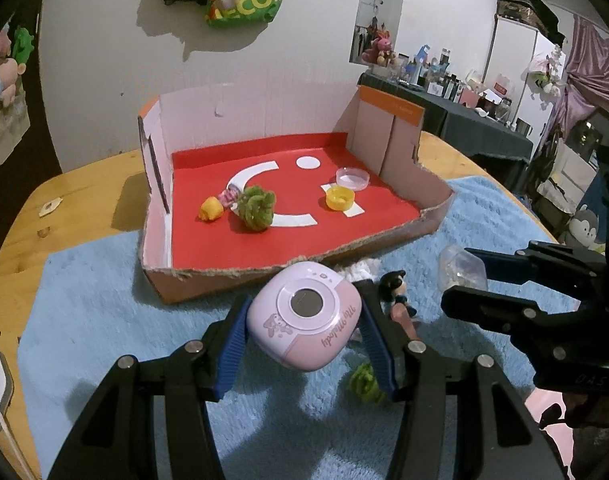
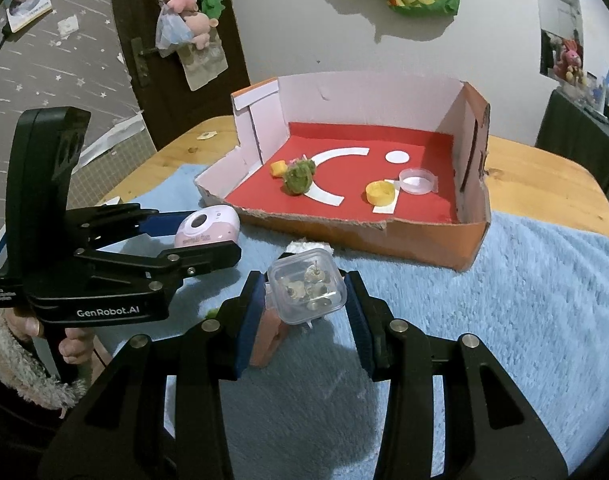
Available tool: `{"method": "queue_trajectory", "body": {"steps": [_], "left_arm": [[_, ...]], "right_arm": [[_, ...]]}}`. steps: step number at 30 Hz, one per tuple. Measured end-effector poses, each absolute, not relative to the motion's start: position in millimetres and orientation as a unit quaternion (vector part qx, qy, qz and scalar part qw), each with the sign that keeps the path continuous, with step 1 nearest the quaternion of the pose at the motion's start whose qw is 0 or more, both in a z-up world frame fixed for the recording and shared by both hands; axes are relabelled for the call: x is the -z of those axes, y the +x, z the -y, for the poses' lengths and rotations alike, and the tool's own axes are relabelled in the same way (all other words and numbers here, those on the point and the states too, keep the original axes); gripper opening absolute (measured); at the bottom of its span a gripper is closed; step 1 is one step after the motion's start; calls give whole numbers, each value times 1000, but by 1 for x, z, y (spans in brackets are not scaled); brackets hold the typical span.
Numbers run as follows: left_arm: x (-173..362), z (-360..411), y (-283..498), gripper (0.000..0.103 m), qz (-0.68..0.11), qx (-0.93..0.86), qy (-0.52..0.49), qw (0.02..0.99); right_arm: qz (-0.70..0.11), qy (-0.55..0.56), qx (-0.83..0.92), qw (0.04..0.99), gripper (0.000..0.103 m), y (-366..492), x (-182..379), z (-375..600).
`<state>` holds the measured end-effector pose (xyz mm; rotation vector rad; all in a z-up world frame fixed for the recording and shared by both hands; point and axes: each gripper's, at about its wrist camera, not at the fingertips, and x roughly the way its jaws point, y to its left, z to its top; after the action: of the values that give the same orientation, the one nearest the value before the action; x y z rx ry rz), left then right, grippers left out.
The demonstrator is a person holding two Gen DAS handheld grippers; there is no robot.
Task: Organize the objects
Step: 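Lift the pink toy and clear box and carry both into the red box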
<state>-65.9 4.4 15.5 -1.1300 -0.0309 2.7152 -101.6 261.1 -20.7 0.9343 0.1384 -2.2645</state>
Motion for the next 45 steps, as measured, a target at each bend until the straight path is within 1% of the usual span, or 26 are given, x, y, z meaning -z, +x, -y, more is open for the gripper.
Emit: {"method": "queue_trajectory", "body": {"steps": [19, 32, 45], "left_arm": [[-35, -1, -84, 56, 11, -923, -371, 105], [-39, 5, -102, 56, 10, -920, -379, 100], [-36, 8, -123, 56, 6, -913, -396, 99]], "right_arm": [[-44, 355, 864, 353, 39, -120, 4, -256], [-26, 377, 850, 367, 39, -146, 3, -251], [-29, 387, 846, 367, 39, -165, 1, -245]]}}
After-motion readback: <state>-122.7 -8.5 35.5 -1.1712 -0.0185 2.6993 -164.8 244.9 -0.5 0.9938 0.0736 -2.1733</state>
